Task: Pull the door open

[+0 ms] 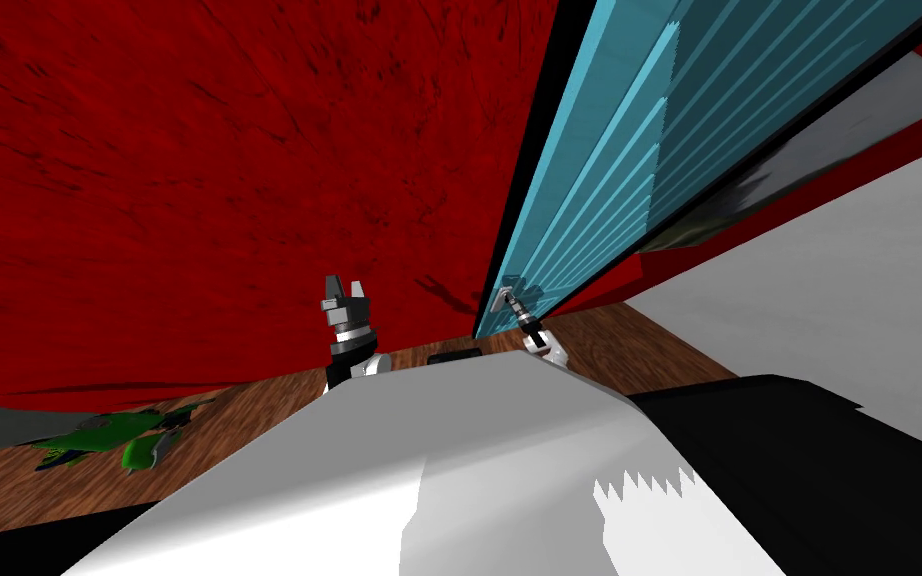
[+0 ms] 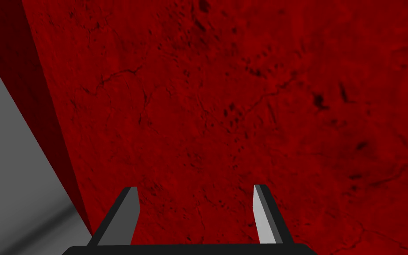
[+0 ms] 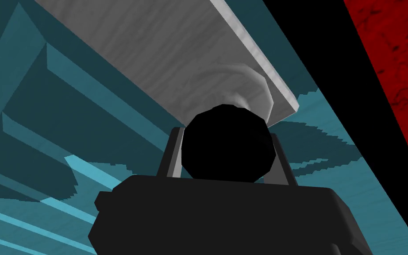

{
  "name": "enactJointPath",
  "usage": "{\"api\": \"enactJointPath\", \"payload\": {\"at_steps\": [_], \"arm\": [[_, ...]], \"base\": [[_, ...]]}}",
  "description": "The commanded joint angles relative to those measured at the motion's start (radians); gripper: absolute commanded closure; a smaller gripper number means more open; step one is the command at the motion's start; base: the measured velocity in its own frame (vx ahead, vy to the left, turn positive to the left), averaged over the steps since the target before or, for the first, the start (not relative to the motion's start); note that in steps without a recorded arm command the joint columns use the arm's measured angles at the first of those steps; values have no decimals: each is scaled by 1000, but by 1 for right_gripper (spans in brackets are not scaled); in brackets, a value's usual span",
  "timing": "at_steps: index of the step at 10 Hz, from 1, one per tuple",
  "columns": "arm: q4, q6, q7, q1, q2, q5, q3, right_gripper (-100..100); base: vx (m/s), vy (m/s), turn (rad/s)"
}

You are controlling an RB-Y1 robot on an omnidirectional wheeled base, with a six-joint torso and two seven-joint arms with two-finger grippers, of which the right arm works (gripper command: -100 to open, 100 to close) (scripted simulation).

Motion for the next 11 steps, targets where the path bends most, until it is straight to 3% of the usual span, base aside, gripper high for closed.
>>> {"api": "enactJointPath", "payload": {"at_steps": [1, 11], "arm": [[9, 6, -50, -11, 3, -23, 17, 100], [35, 35, -276, -51, -3, -111, 55, 100]], "base": [[-72, -35, 59], [-51, -28, 36]]}}
